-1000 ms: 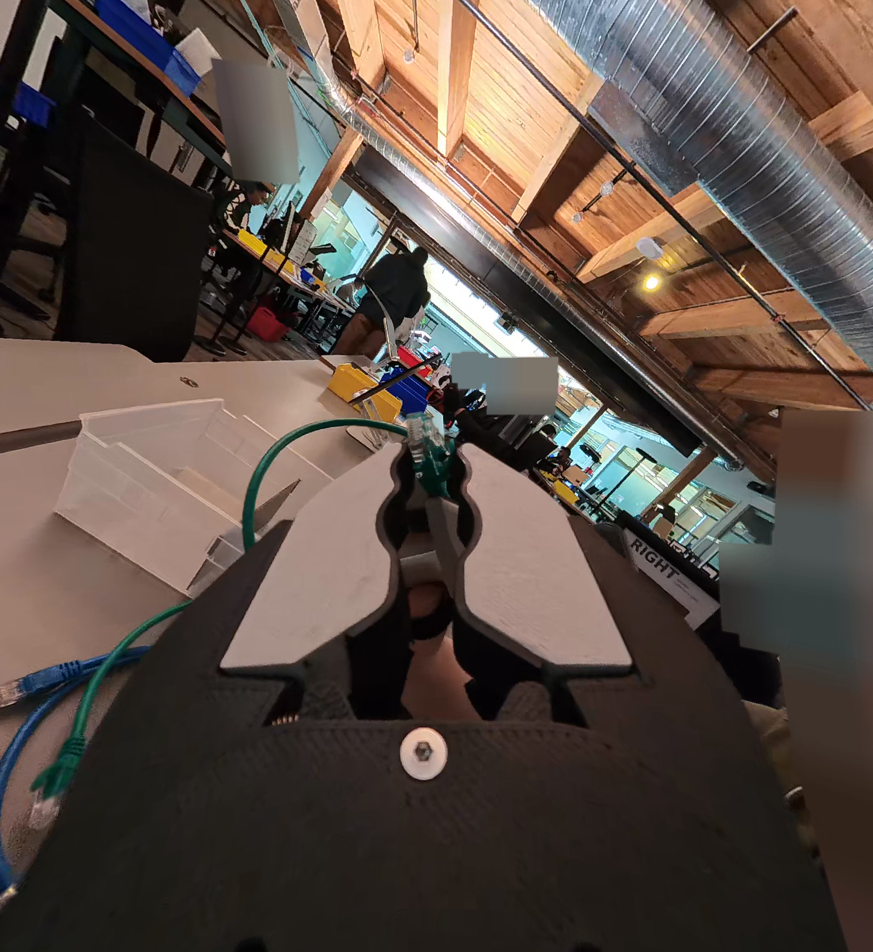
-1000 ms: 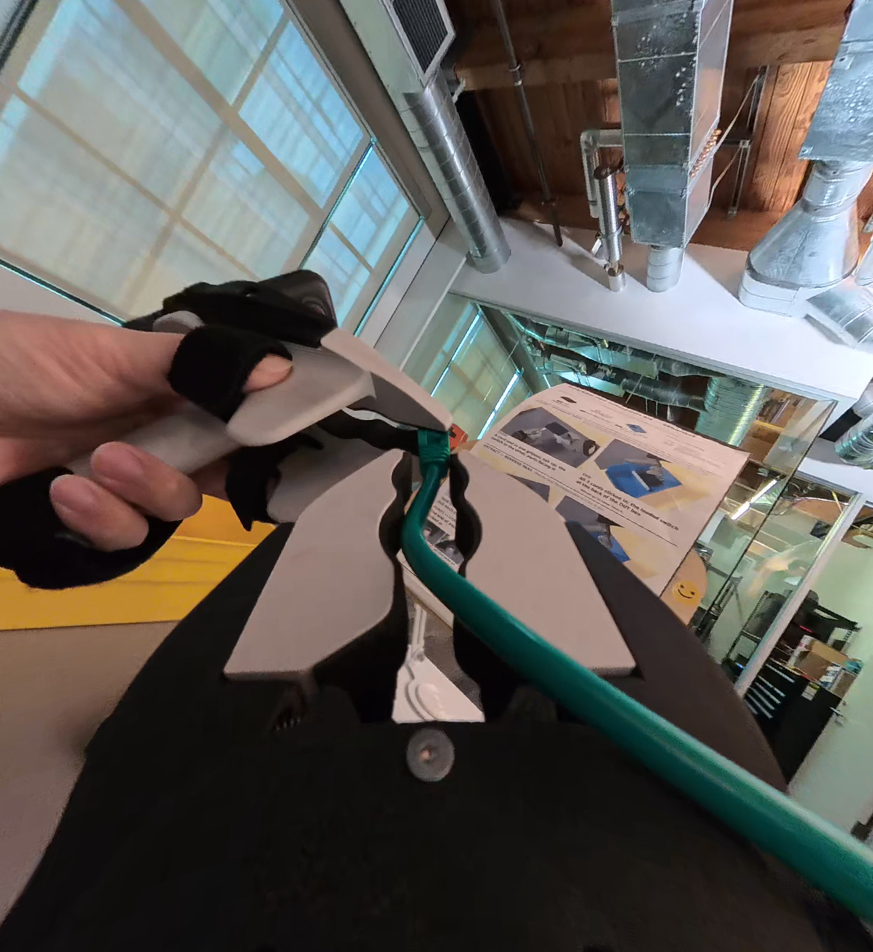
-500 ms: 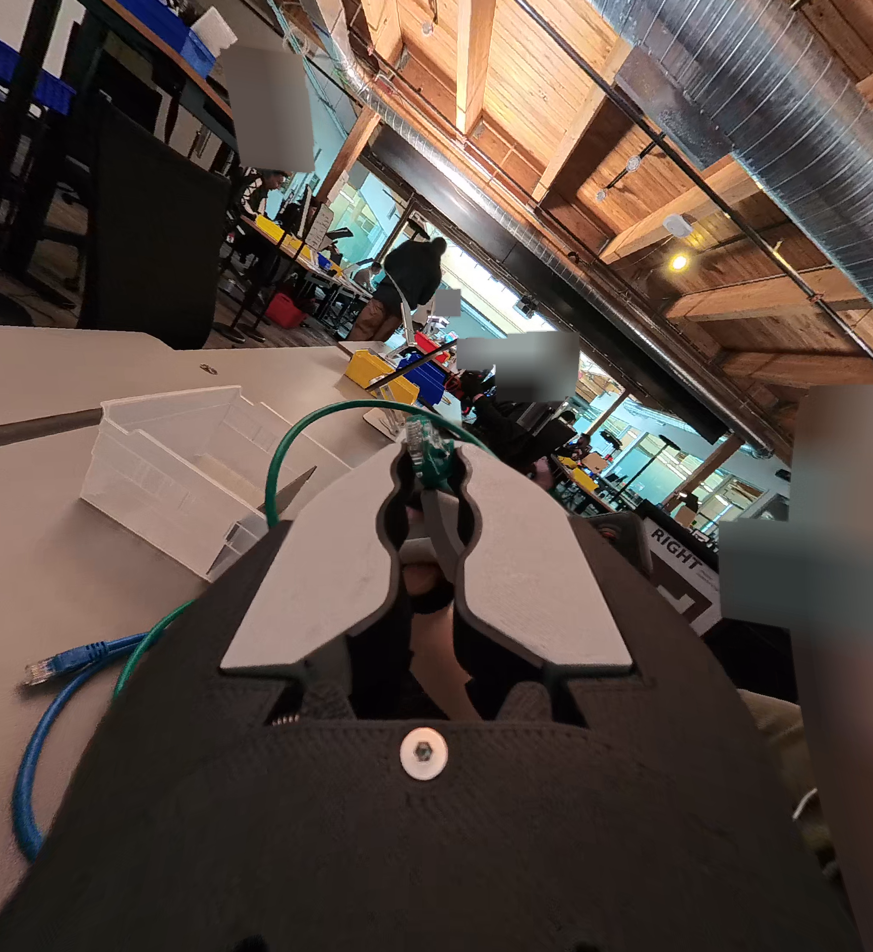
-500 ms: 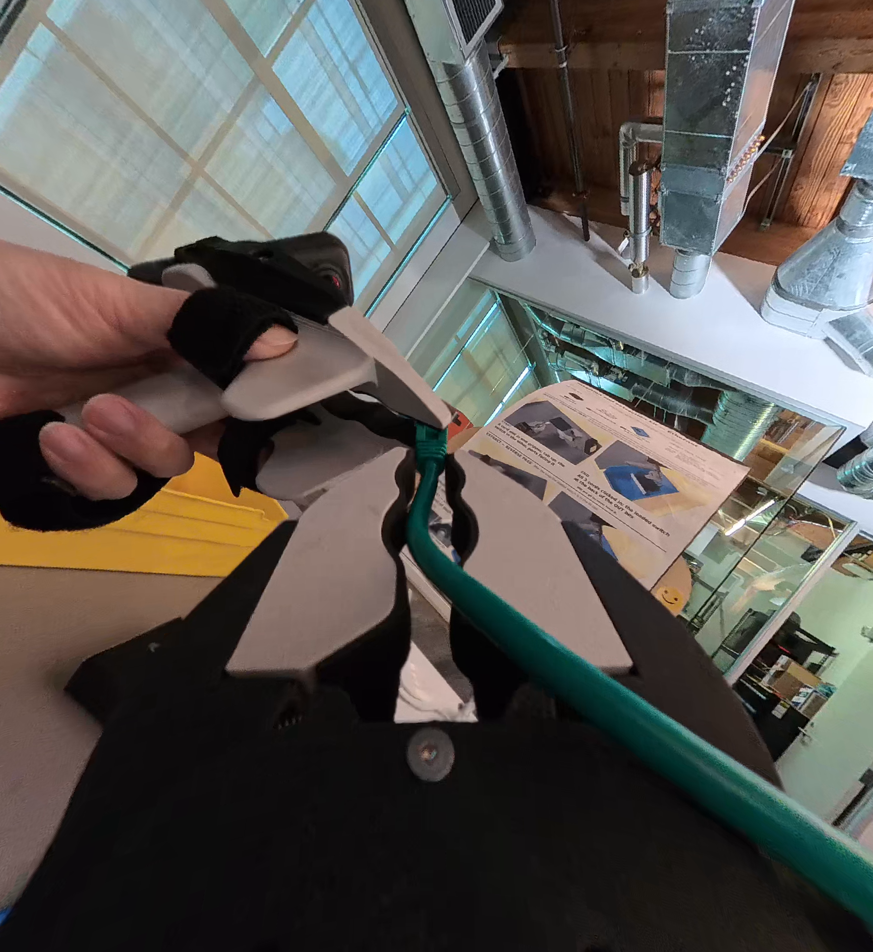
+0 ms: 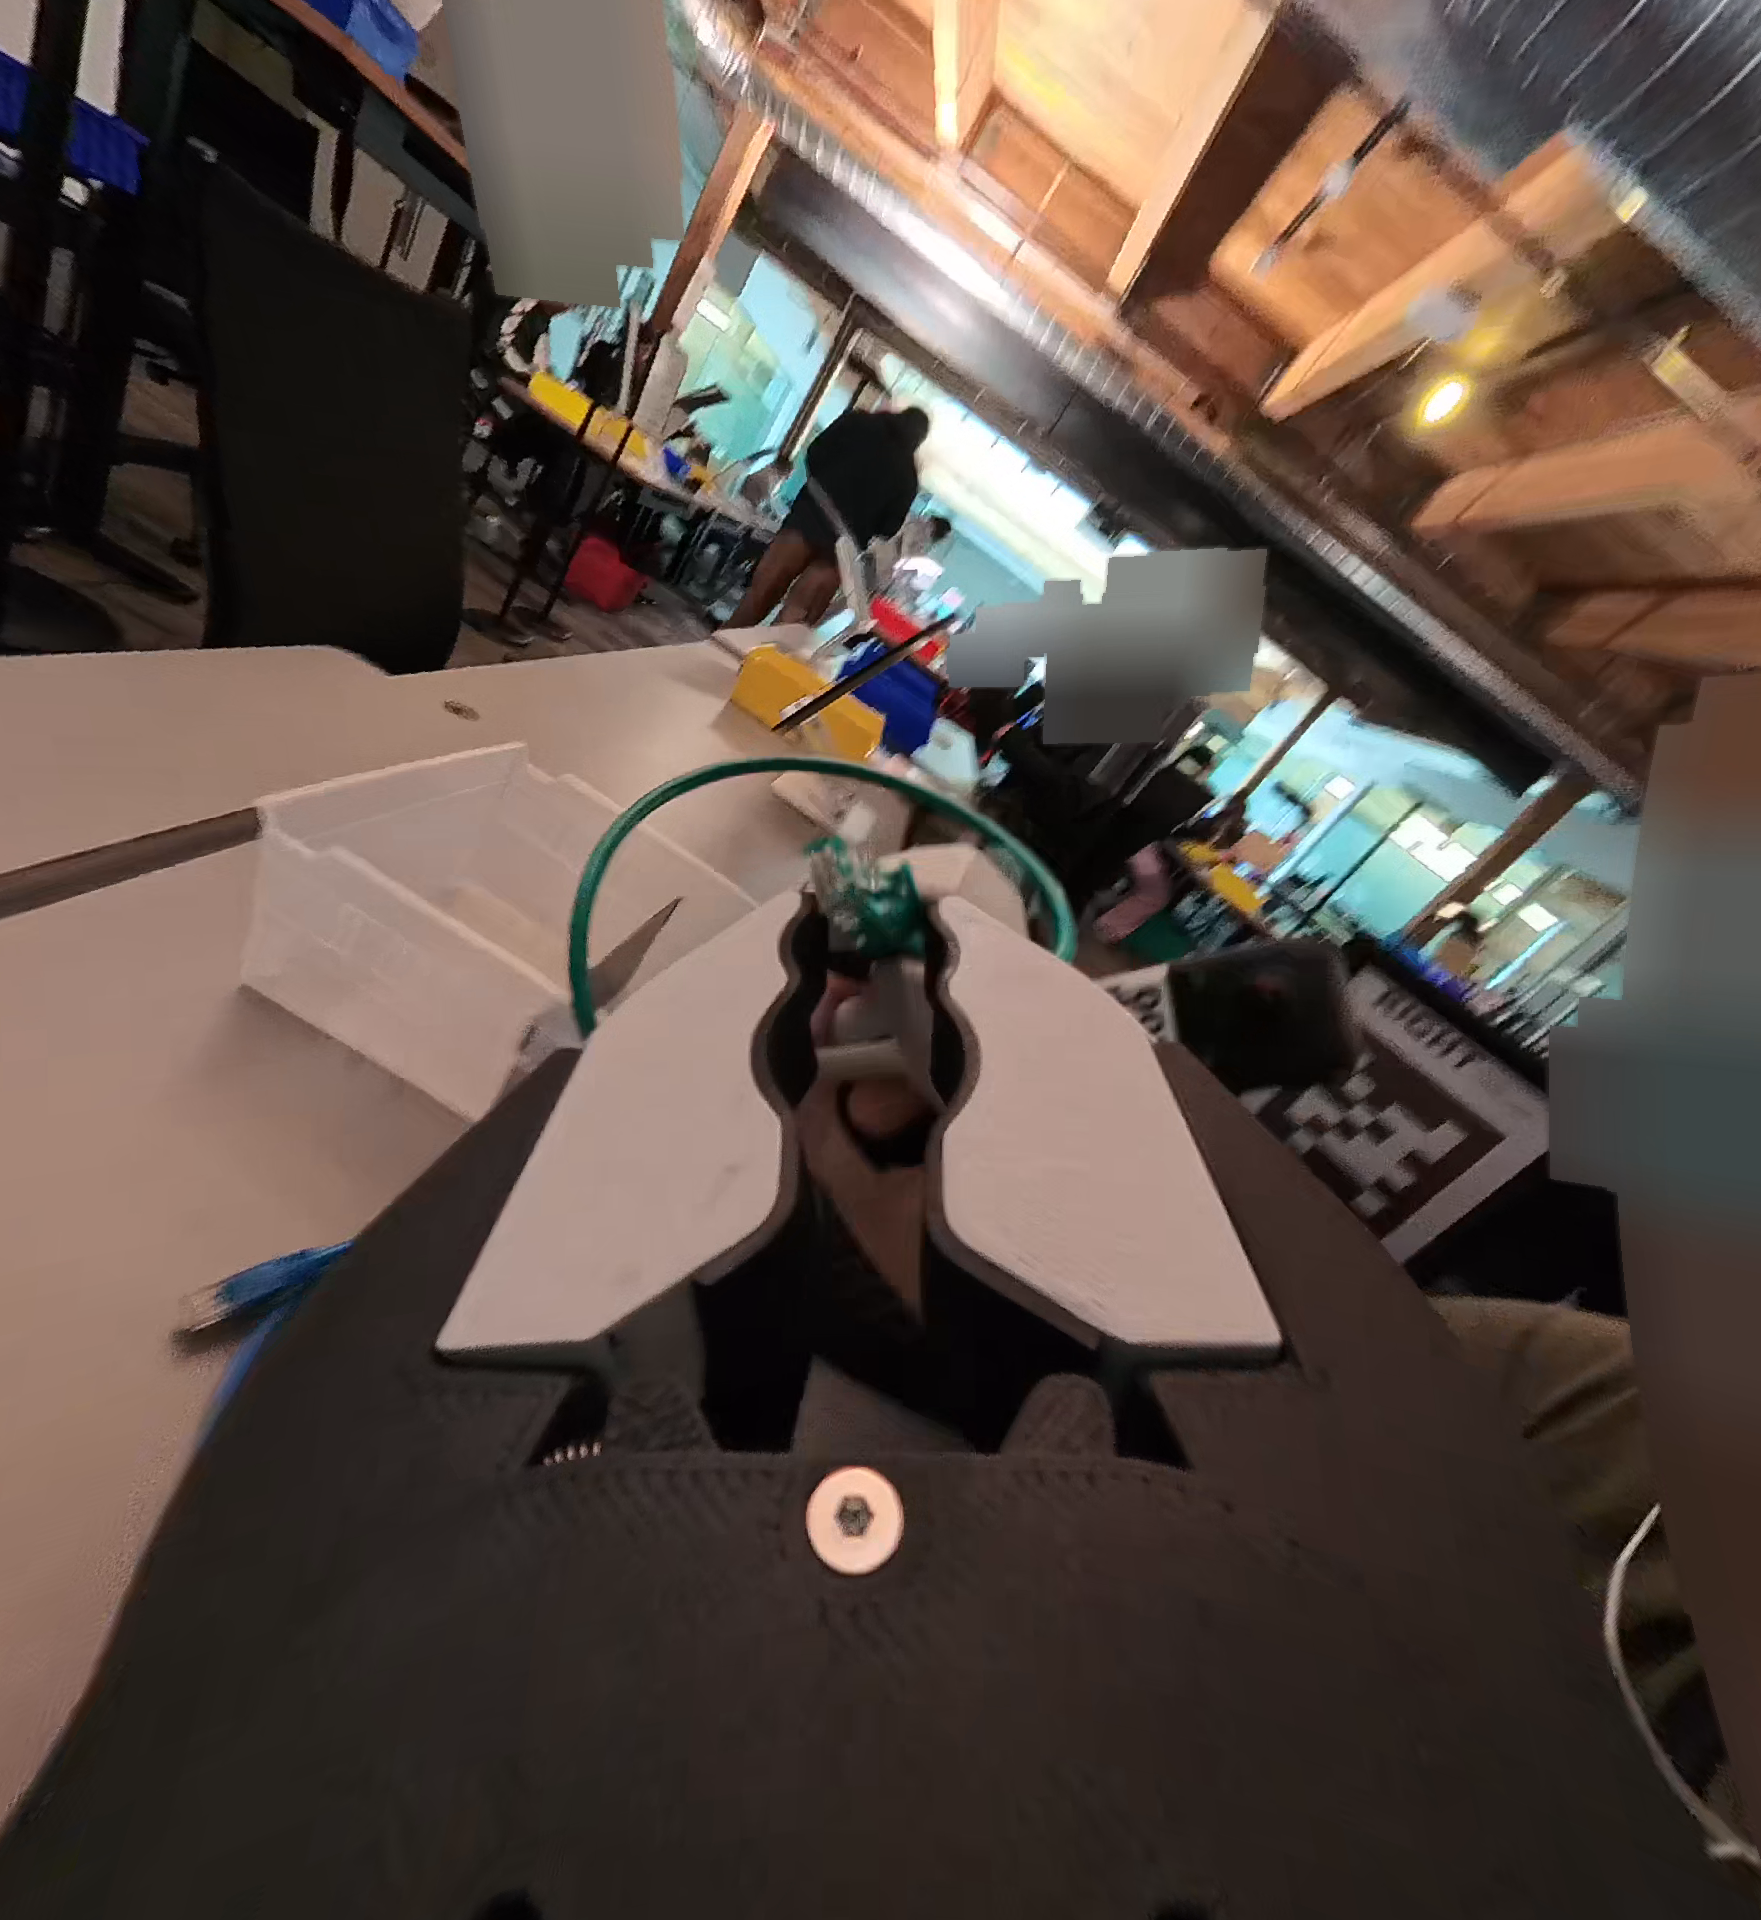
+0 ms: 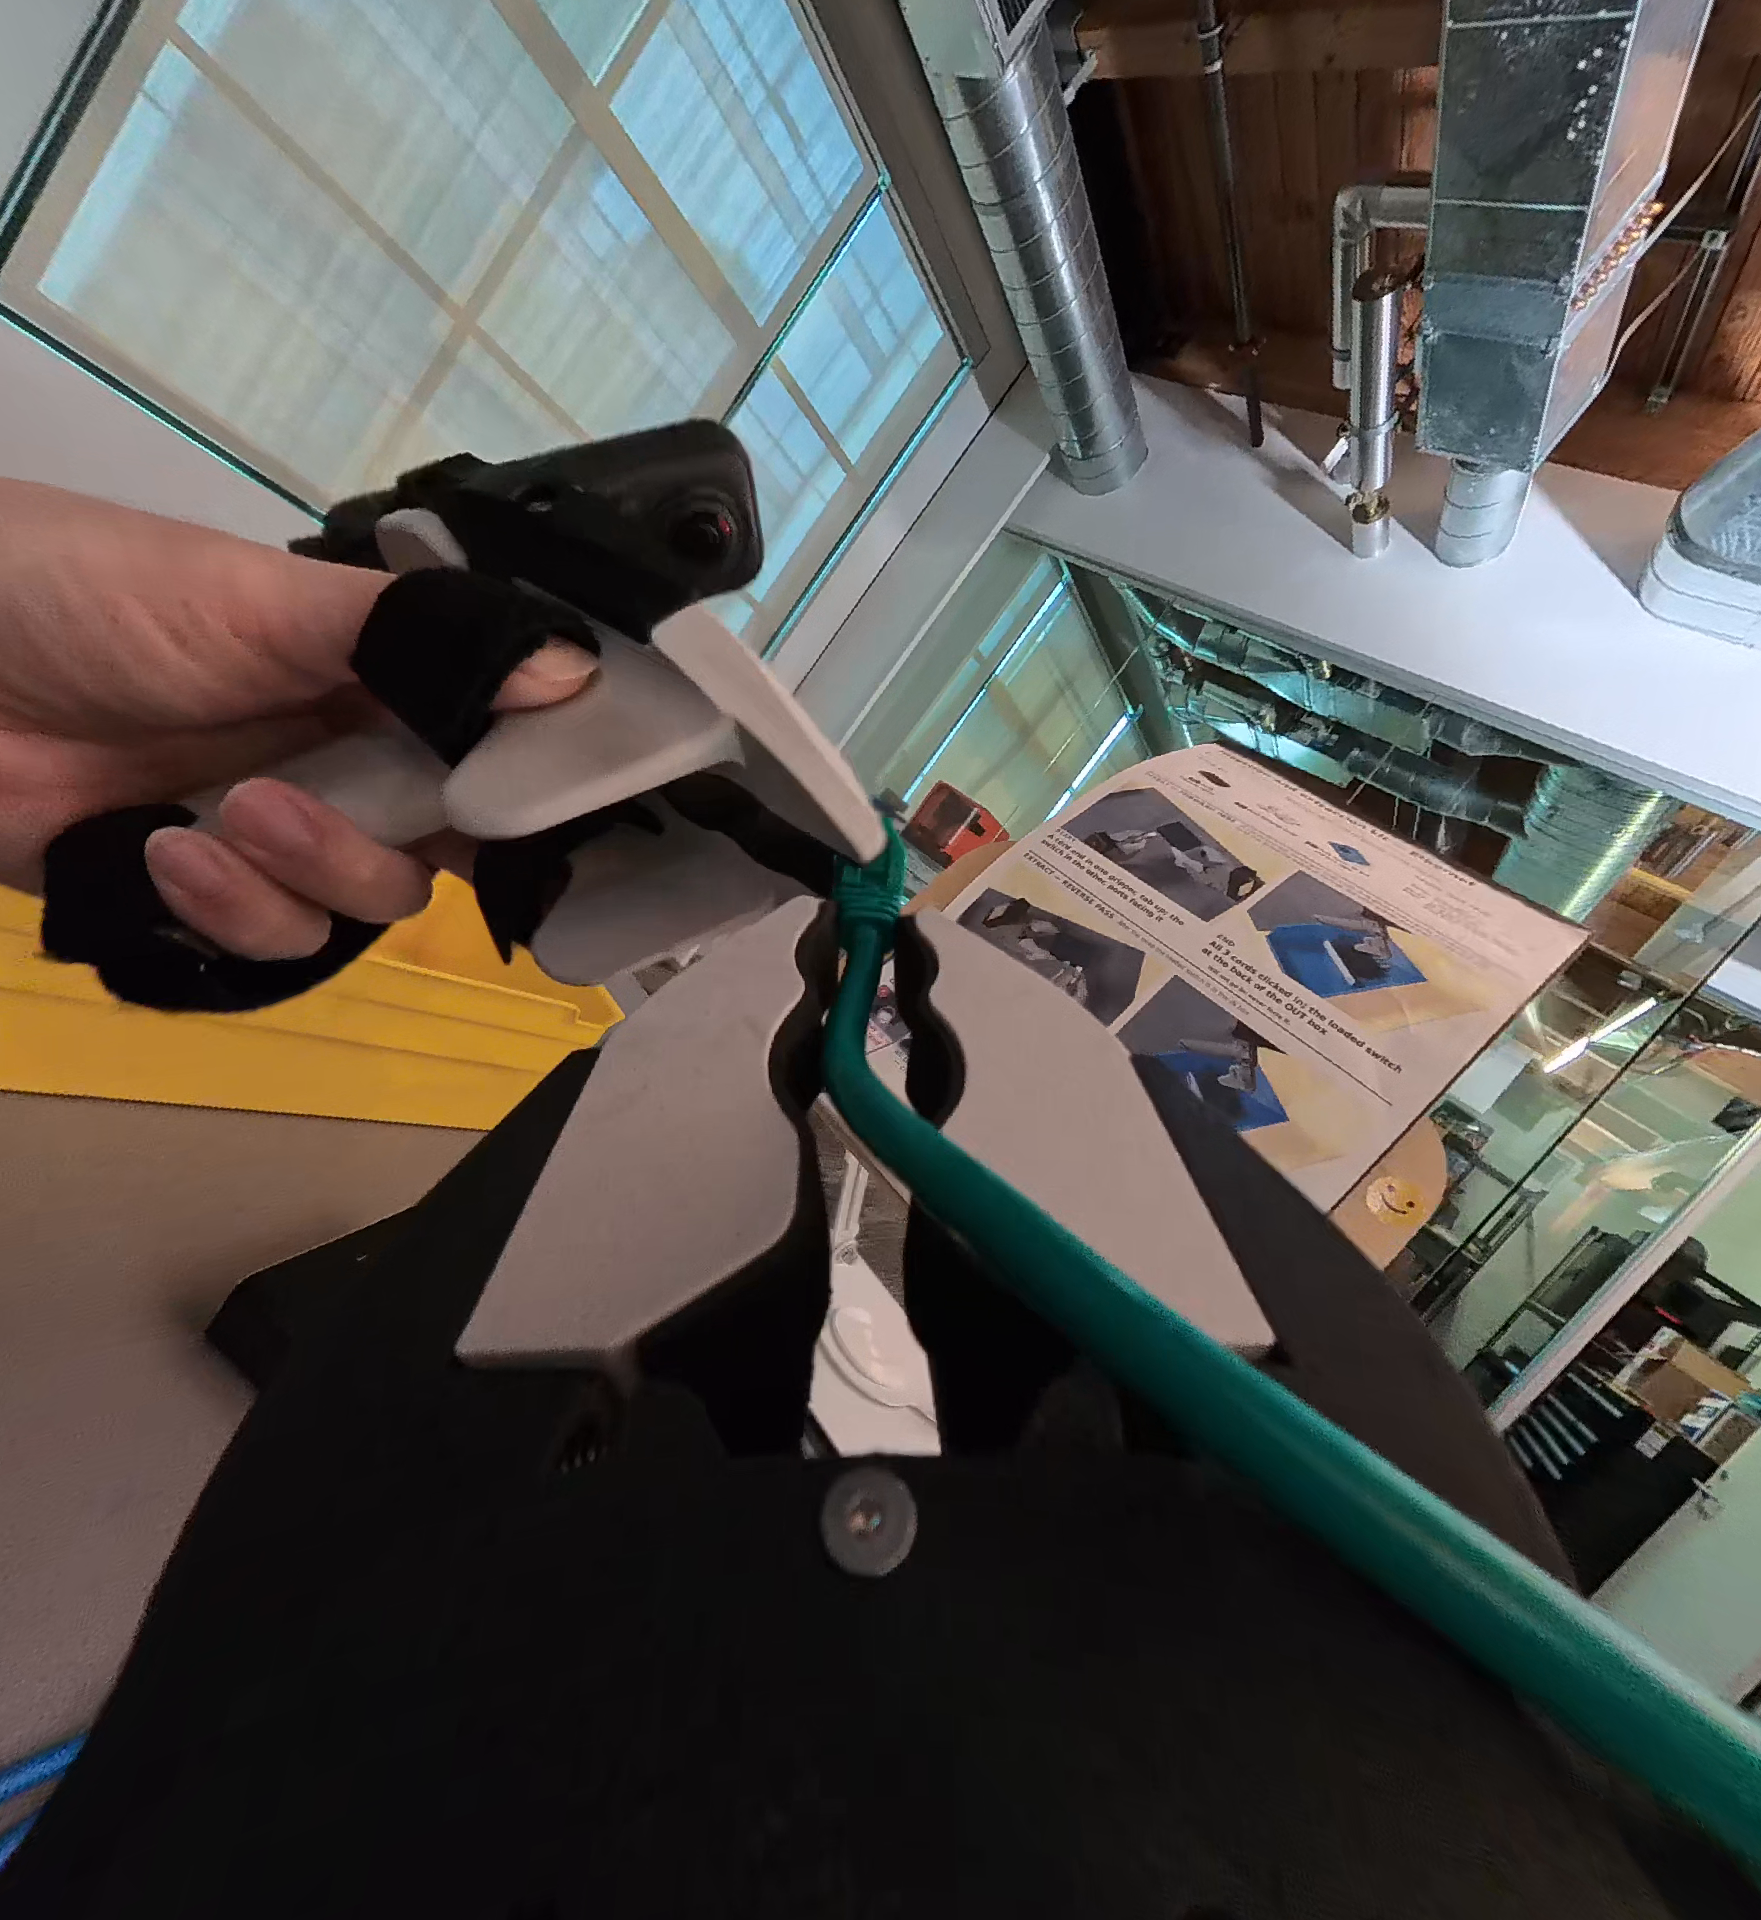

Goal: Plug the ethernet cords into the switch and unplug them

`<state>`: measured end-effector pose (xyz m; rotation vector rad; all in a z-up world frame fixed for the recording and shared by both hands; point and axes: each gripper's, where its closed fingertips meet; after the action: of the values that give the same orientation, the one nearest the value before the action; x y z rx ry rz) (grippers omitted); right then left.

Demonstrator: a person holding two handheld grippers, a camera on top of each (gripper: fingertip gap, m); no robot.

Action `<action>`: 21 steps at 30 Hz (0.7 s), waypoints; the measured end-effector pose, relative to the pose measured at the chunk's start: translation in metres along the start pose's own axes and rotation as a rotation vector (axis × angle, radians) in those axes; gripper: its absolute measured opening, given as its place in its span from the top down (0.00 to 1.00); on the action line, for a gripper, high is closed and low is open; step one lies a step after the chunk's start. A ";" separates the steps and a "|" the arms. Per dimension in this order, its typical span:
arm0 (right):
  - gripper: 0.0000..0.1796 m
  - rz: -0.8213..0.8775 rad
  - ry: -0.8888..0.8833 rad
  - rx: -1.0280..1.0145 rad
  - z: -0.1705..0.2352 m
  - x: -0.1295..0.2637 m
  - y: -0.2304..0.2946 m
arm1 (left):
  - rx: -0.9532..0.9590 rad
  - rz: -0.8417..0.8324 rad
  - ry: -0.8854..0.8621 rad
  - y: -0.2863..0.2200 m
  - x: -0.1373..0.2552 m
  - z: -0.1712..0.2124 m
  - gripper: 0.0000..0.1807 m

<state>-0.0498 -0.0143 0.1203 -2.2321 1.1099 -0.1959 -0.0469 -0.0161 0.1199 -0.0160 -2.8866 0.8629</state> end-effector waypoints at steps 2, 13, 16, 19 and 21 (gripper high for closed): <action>0.94 0.003 0.004 -0.030 0.001 0.002 -0.009 | -0.053 -0.157 0.048 0.013 0.016 0.001 0.80; 0.94 0.020 0.018 -0.142 -0.004 0.021 -0.059 | 0.181 -1.151 0.416 0.166 0.093 0.135 0.50; 0.94 0.020 0.020 -0.150 -0.006 0.025 -0.063 | 0.181 -1.350 0.465 0.192 0.102 0.148 0.45; 0.94 0.006 0.012 -0.167 -0.008 0.027 -0.065 | 0.224 -1.438 0.577 0.210 0.104 0.165 0.40; 0.94 -0.002 0.011 -0.166 -0.009 0.027 -0.064 | 0.261 -1.450 0.623 0.219 0.105 0.176 0.39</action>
<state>0.0069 -0.0108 0.1622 -2.3808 1.1677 -0.1210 -0.1792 0.0757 -0.1335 1.3204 -1.4963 0.6484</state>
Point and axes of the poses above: each gripper's, where its closed fingertips meet, x back along the fingers, z out of its underside, y = z × x across the jaws, and after that the axes turned 15 degrees about y, right-handed
